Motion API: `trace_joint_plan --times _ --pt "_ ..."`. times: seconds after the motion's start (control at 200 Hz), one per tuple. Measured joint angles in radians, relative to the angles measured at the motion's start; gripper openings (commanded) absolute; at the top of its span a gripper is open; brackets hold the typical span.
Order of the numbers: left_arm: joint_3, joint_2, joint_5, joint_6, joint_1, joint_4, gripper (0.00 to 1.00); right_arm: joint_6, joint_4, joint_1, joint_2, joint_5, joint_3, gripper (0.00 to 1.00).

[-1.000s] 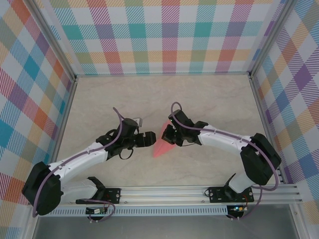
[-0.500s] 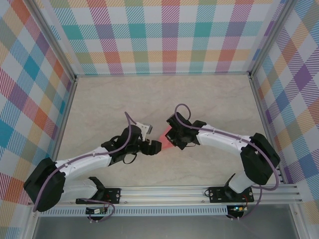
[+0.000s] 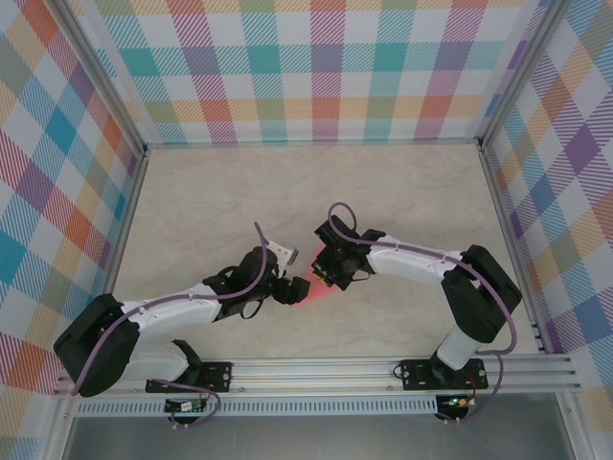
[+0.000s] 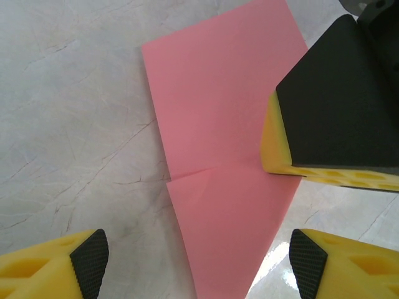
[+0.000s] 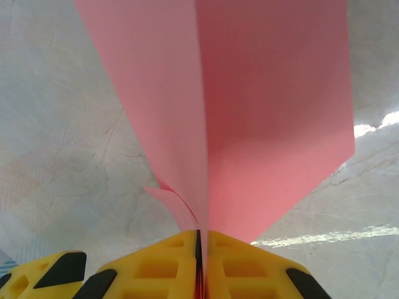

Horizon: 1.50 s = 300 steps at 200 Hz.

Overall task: Fold a paper plane with a square sheet of paper (pick it up from the middle)
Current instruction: Fourth fold the wing at the center of the table.

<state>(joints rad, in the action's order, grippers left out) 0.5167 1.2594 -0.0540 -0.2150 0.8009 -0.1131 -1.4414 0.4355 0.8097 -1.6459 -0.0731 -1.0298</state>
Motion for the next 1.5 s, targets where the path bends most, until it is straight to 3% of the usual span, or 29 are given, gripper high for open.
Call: trace_joint_plan --times 0.33,0.51,0.715,1.165,1.325,1.5 --pt "0.002 -0.102 0.047 -0.03 0.001 0.009 0.82 0.168 0.057 -0.142 0.029 0.002 -0.162 0.08" --pt "0.005 -0.182 0.081 -0.054 0.001 0.018 0.85 0.239 0.067 -0.151 0.074 0.016 -0.253 0.09" --pt "0.004 -0.213 0.094 -0.058 0.001 0.014 0.85 0.245 0.041 -0.151 0.067 -0.02 -0.21 0.08" --pt "-0.013 0.016 0.003 0.005 0.002 -0.087 0.75 0.147 0.026 -0.103 -0.033 -0.124 -0.089 0.1" --pt "-0.013 0.088 -0.018 0.058 0.002 -0.114 0.66 0.129 0.03 -0.103 -0.035 -0.13 -0.089 0.12" --pt "-0.009 0.154 -0.036 0.095 0.006 -0.142 0.66 0.113 0.047 -0.103 -0.063 -0.131 -0.094 0.12"
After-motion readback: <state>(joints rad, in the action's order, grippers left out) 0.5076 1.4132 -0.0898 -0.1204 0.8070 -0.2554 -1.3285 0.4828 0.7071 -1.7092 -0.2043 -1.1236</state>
